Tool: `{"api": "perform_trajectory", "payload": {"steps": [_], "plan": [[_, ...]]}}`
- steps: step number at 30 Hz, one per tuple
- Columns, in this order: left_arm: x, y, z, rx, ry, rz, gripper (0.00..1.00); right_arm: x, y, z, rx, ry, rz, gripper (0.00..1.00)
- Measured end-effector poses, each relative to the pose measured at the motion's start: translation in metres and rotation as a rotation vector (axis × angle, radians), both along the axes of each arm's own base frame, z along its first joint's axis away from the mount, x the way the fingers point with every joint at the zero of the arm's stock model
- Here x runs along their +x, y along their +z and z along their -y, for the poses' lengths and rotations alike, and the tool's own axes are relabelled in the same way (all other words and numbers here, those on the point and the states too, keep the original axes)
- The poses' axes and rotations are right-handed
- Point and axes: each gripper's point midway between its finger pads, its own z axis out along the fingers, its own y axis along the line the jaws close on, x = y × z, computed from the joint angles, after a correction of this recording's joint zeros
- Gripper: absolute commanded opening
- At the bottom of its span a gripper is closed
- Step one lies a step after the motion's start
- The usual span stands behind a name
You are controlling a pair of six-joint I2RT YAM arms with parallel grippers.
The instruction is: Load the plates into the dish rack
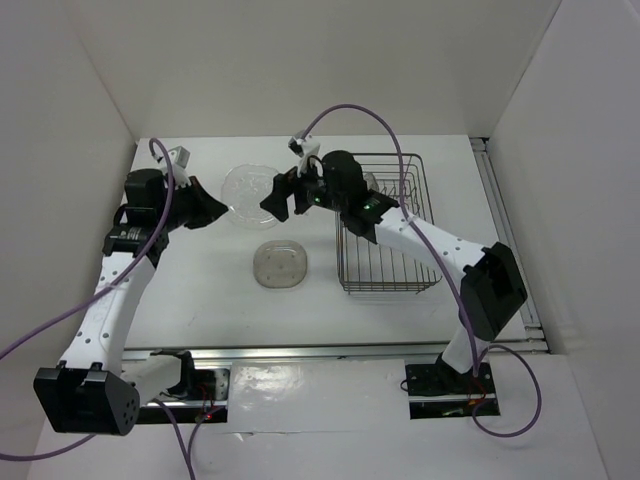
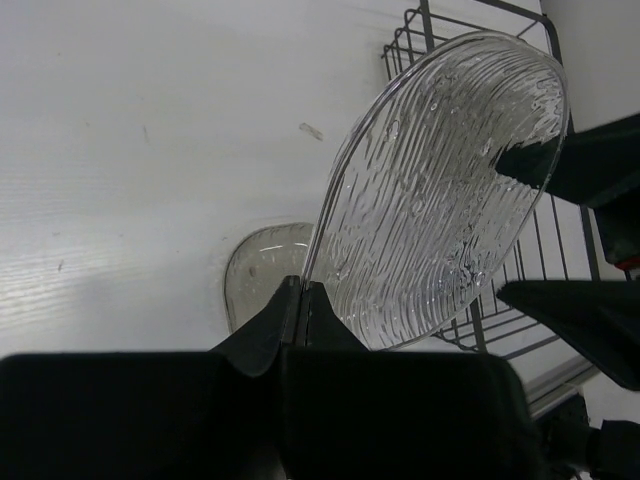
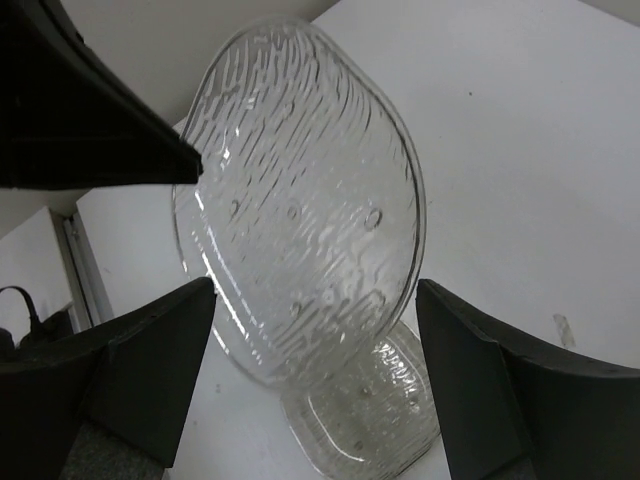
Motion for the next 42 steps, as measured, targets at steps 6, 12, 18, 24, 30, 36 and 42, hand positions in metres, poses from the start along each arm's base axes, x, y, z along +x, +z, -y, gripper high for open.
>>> {"api": "perform_trajectory", "payload": {"steps": [6,12,18,24,30,36,42], "plan": [[-0.007,0.001,0.012,-0.021,-0.051,0.006,0.0,0.019,0.001,-0.008,0.004,-0.04,0.019,0.67],[-0.007,0.004,0.013,-0.024,-0.056,0.02,0.0,0.029,-0.001,-0.006,0.002,-0.071,0.02,0.47],[-0.007,0.004,0.011,-0.019,-0.047,0.019,0.0,0.032,-0.001,-0.004,-0.002,-0.09,0.023,0.55],[-0.006,0.003,0.01,-0.017,-0.042,0.019,0.0,0.037,0.0,0.002,-0.004,-0.112,0.027,0.49],[-0.004,0.0,0.006,-0.005,-0.018,0.012,0.0,0.038,0.009,0.006,0.013,-0.118,0.034,0.03],[-0.002,-0.001,0.006,-0.007,-0.019,0.013,0.0,0.037,0.013,0.008,0.018,-0.128,0.032,0.0],[-0.003,-0.001,0.007,-0.01,-0.019,0.01,1.0,0.041,0.01,0.012,0.004,-0.158,0.031,0.0]]}}
